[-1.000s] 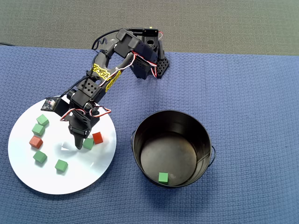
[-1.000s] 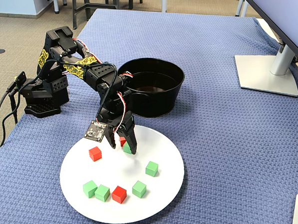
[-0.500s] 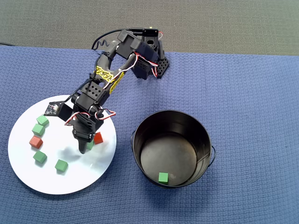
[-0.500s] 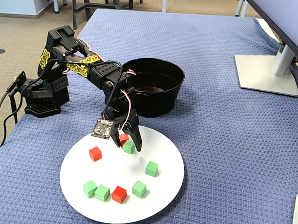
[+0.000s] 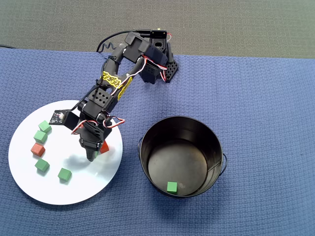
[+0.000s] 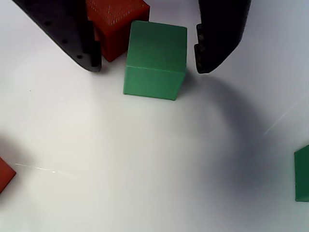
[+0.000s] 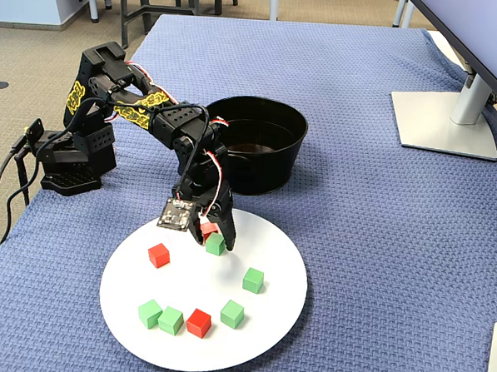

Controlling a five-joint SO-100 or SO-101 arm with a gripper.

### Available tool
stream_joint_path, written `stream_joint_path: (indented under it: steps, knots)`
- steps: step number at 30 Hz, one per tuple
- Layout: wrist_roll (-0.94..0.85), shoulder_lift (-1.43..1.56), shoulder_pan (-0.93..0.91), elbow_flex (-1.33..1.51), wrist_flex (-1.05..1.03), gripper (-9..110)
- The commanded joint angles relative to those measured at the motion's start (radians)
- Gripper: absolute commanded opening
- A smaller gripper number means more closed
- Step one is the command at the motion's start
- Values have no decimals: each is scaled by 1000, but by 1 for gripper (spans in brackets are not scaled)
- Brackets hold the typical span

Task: Pick up the green cubes from the white plate and place them in the black recipient

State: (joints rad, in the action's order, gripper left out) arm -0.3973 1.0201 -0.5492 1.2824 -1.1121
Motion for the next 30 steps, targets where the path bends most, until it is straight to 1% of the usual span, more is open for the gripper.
stream_joint_path:
  steps: [1,3,9,18,26,30]
  knots:
    - [-6,54,20,-6,18,12]
    - [-5,55,20,-6,18,10]
    - [-5,57,18,-6,23,8]
    - [-20,49,14,-29,29,15]
    - [-48,41,8,-43,29,15]
    - [-44,31,0,-64,28,13]
